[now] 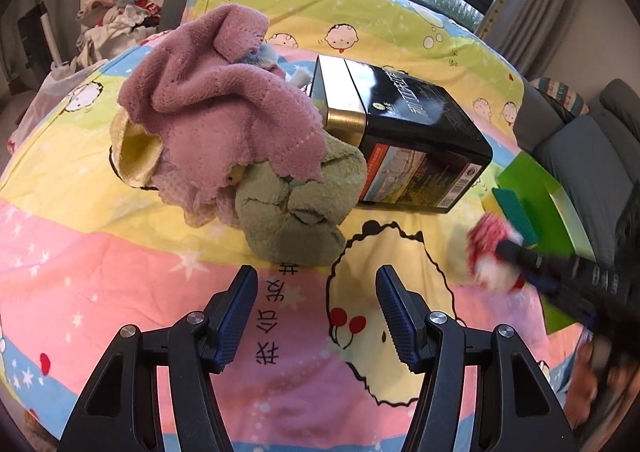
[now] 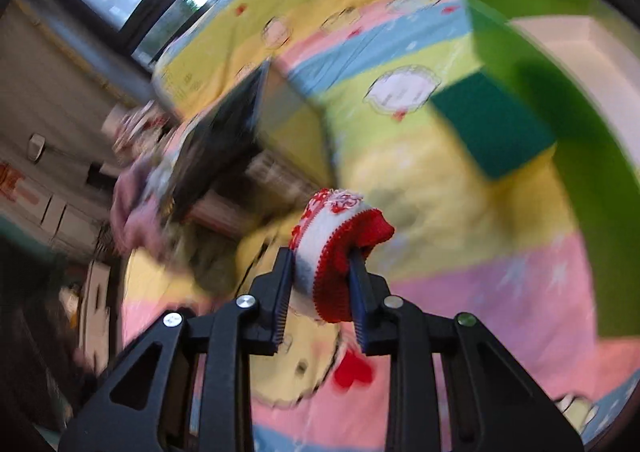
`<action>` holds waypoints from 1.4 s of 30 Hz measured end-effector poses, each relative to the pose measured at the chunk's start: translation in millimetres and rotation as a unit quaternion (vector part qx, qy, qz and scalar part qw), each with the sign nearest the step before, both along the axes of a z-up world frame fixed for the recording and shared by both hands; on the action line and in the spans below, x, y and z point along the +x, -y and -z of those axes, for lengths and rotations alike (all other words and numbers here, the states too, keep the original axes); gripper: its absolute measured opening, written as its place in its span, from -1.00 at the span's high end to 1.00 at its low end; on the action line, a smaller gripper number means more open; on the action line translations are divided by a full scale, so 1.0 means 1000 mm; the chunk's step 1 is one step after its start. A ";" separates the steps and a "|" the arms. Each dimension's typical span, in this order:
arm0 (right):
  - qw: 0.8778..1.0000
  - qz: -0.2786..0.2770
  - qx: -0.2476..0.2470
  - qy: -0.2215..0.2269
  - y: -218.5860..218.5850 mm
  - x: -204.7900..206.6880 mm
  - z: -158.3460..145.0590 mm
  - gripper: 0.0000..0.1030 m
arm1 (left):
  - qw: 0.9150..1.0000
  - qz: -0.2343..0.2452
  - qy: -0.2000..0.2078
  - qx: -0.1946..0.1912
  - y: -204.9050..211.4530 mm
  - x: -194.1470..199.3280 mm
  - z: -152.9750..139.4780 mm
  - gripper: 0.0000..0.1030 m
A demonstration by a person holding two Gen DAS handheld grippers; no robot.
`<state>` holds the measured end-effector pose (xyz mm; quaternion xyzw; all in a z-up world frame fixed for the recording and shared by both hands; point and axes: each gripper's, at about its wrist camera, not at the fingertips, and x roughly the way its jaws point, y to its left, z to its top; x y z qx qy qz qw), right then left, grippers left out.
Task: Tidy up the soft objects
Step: 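Move the right gripper to the red-and-white knitted item and grasp it, then lift the knitted item and carry it over the green box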
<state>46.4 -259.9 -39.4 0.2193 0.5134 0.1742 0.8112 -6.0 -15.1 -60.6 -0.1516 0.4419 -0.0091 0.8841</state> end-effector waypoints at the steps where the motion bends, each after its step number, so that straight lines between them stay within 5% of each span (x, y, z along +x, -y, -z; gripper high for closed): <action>1: 1.000 -0.026 -0.003 -0.007 -0.009 -0.006 0.003 0.48 | 1.000 0.001 -0.001 -0.002 0.000 -0.001 0.000 -0.20; 5: 0.996 -0.079 -0.014 -0.023 -0.033 -0.010 0.011 0.42 | 1.000 0.002 -0.005 -0.005 -0.002 -0.004 -0.001 -0.20; 9: 0.996 -0.074 -0.049 -0.030 -0.039 -0.010 0.015 0.29 | 1.000 0.005 -0.005 -0.016 -0.003 -0.007 -0.002 -0.20; 12: 0.996 -0.034 -0.085 -0.008 -0.032 -0.013 0.004 -0.32 | 0.999 0.016 0.000 -0.031 0.000 -0.009 -0.003 -0.20; 16: 0.998 0.000 -0.064 0.021 -0.009 -0.020 -0.012 -0.44 | 0.998 0.038 0.007 -0.056 0.010 -0.009 -0.006 -0.20; 21: 1.000 0.012 -0.021 0.011 0.000 -0.021 -0.006 -0.46 | 0.994 0.083 -0.007 -0.076 0.035 -0.002 0.001 -0.20; 26: 1.000 -0.003 0.015 -0.003 -0.004 -0.015 0.003 -0.10 | 0.987 0.121 -0.027 -0.101 0.059 0.006 0.015 -0.20; 32: 0.999 -0.022 0.023 -0.033 -0.010 -0.008 0.019 0.02 | 0.984 0.132 -0.027 -0.120 0.068 0.008 0.023 -0.20; 37: 0.998 -0.034 0.011 -0.048 -0.020 -0.005 0.028 0.02 | 0.980 0.144 -0.033 -0.132 0.079 0.012 0.031 0.22; 42: 0.998 -0.031 0.004 -0.056 -0.019 -0.006 0.033 0.23 | 0.982 0.156 -0.016 -0.106 0.090 0.009 0.028 0.34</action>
